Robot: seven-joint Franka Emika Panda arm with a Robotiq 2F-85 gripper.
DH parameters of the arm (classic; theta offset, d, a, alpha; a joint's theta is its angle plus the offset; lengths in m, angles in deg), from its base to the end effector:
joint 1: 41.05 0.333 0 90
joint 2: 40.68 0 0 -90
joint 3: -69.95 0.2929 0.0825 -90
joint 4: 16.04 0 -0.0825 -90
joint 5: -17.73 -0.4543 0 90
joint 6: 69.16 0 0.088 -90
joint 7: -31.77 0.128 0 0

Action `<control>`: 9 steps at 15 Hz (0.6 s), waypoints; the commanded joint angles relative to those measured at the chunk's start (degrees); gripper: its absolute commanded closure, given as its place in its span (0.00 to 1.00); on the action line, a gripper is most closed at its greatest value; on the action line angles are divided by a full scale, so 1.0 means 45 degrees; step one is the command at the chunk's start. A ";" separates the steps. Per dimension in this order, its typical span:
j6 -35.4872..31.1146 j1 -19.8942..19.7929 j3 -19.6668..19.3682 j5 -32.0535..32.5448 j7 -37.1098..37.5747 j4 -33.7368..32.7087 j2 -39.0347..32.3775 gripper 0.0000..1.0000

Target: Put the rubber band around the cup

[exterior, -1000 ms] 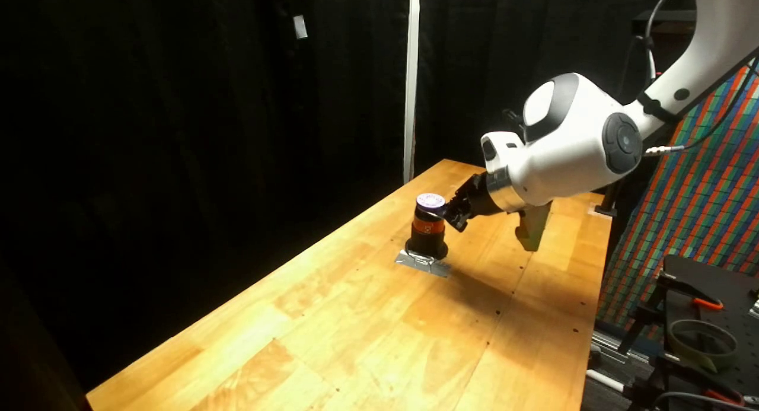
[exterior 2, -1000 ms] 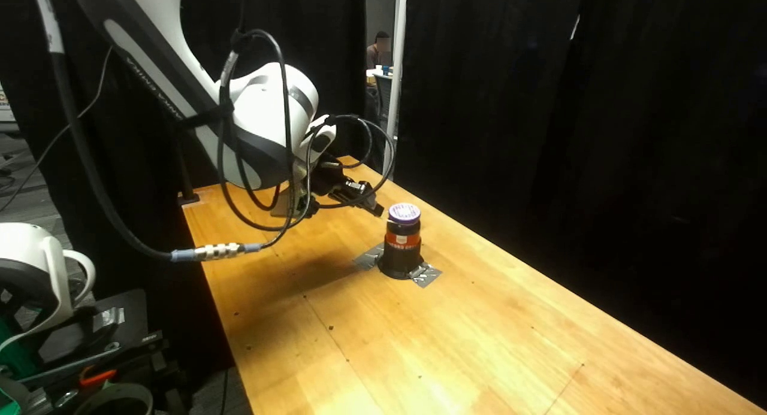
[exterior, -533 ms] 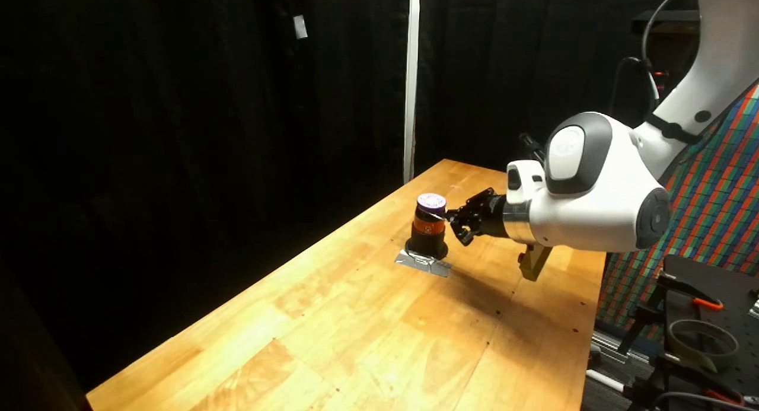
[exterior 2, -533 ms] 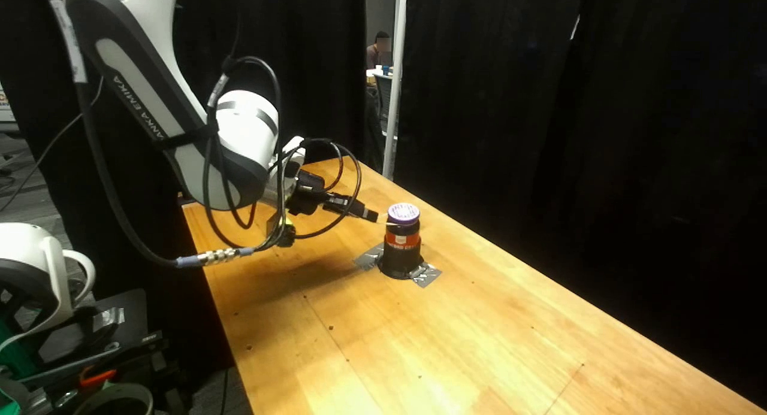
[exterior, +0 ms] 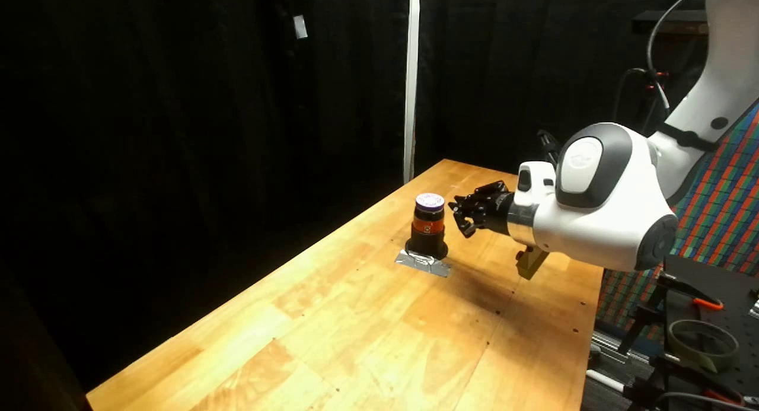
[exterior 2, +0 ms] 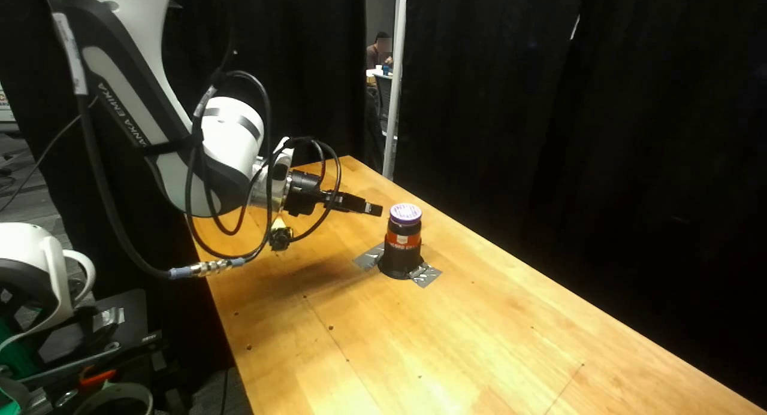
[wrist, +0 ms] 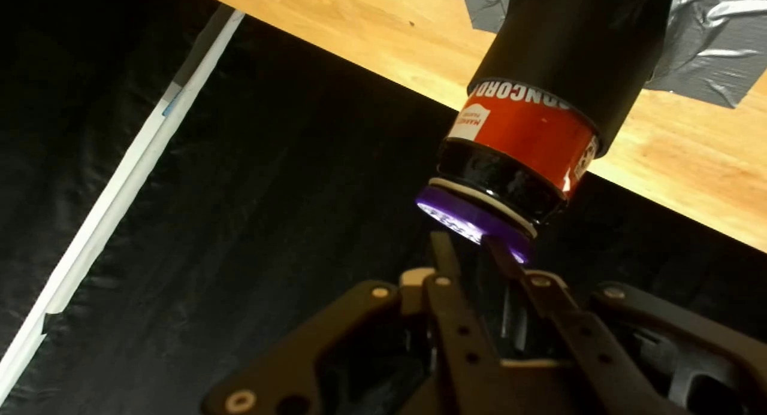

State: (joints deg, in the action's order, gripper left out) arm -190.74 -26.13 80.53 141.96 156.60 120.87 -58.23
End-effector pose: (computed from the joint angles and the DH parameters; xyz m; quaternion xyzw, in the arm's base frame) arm 0.4983 0.1893 0.1003 0.8037 0.0686 0.5308 0.2601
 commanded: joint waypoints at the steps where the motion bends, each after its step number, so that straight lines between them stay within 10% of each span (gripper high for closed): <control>1: -0.2698 -0.1135 0.0328 -0.1178 -0.2375 -0.0180 0.1839 0.50; 9: -0.5795 -0.1948 -0.0359 -0.9794 -1.0617 -0.1001 0.3058 0.00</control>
State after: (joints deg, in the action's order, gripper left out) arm -214.14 -34.25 79.69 108.94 119.78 116.56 -44.99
